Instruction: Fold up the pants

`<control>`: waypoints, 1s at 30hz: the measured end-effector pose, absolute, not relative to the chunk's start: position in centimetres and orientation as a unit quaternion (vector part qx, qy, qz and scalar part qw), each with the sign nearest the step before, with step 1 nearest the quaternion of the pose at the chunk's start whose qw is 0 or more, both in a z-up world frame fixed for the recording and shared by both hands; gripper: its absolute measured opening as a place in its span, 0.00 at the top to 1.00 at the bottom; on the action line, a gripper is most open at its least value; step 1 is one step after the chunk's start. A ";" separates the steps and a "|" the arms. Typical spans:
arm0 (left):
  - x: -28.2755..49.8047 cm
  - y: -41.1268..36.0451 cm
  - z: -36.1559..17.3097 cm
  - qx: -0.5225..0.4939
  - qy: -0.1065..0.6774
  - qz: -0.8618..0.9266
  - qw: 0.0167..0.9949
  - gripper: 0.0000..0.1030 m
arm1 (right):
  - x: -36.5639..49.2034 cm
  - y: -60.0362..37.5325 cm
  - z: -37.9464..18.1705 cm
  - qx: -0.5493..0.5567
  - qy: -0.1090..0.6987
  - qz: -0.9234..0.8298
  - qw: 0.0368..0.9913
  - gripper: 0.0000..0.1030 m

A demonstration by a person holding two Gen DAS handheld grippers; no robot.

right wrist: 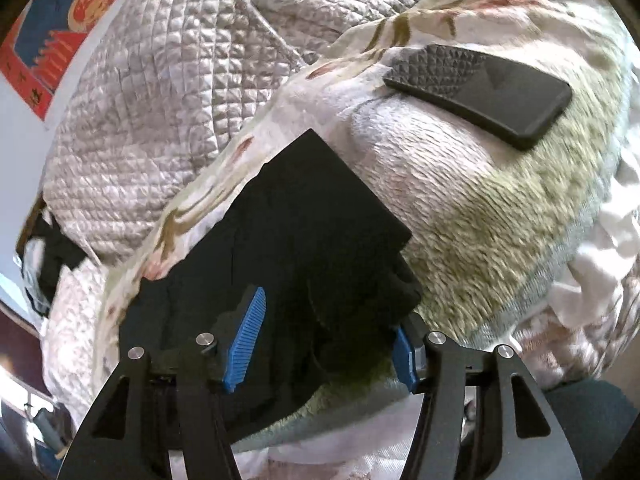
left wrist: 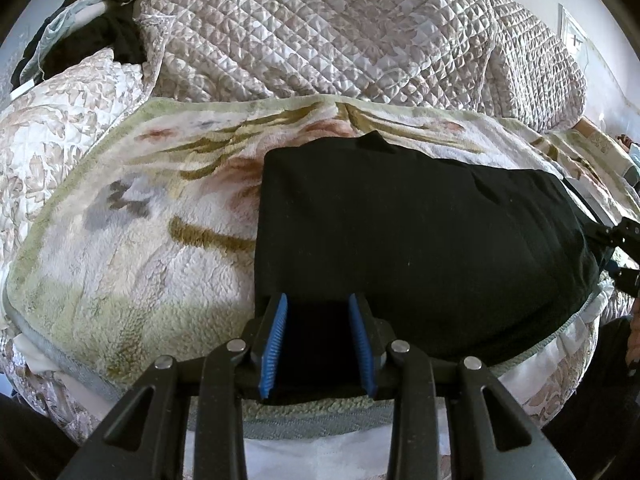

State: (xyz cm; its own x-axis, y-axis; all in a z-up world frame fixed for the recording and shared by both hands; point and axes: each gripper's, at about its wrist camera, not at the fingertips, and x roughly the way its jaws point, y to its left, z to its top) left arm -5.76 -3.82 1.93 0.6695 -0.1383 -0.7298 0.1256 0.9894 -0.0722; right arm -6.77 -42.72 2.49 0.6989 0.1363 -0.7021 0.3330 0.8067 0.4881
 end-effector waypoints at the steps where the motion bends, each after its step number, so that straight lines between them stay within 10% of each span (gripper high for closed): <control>1: -5.8 -3.8 1.9 -0.009 0.400 -0.073 0.914 0.66 | -6.5 -42.5 2.9 0.297 0.383 -0.052 0.873 0.80; 14: -3.9 -0.1 6.1 -0.048 0.390 -0.041 0.919 0.66 | -4.2 -29.7 12.5 0.183 0.335 0.137 0.914 0.82; 30: -4.0 5.0 3.3 -0.122 0.415 0.003 0.901 0.66 | -3.8 -14.7 5.4 0.042 0.433 0.265 0.860 0.82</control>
State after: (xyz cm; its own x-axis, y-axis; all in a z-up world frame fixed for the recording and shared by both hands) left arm -3.96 4.97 3.34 0.6548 -0.0957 -0.7498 -0.1079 0.9700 -0.2180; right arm -3.77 -14.73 5.39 0.4833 0.4930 -0.7234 -0.4201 0.8556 0.3024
